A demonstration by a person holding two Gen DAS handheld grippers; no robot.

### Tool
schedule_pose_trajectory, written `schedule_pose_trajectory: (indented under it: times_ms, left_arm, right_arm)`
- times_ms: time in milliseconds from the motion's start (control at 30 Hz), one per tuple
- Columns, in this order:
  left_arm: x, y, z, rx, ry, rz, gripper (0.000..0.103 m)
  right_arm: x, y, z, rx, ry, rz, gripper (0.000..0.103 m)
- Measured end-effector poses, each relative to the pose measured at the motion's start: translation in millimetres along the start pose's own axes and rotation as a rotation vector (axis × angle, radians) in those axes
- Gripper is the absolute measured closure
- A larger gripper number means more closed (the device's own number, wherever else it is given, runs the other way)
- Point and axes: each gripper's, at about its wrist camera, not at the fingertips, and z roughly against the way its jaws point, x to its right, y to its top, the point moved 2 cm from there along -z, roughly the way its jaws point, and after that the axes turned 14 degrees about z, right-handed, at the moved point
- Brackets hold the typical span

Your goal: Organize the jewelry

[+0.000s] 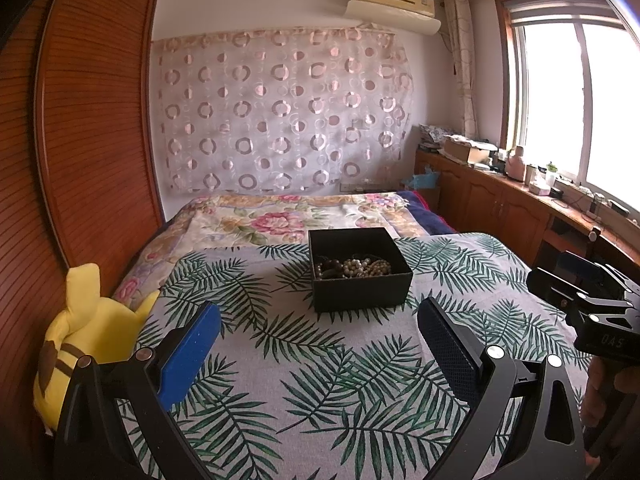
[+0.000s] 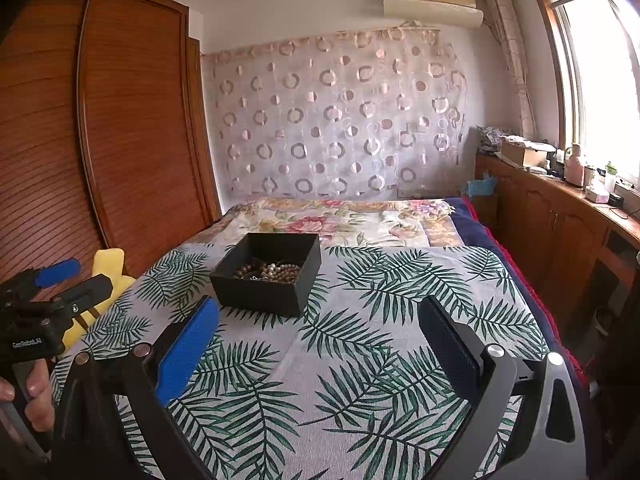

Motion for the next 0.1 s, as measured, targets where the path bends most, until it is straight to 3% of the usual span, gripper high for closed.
schedule_pose_trajectory:
  times_ms: [100]
  left_arm:
    - [0.3,0.3,0.2,0.002,0.0,-0.003,0.008]
  right_arm:
    - [0.1,-0.3,0.0,0.0,0.0,-0.003,0.002]
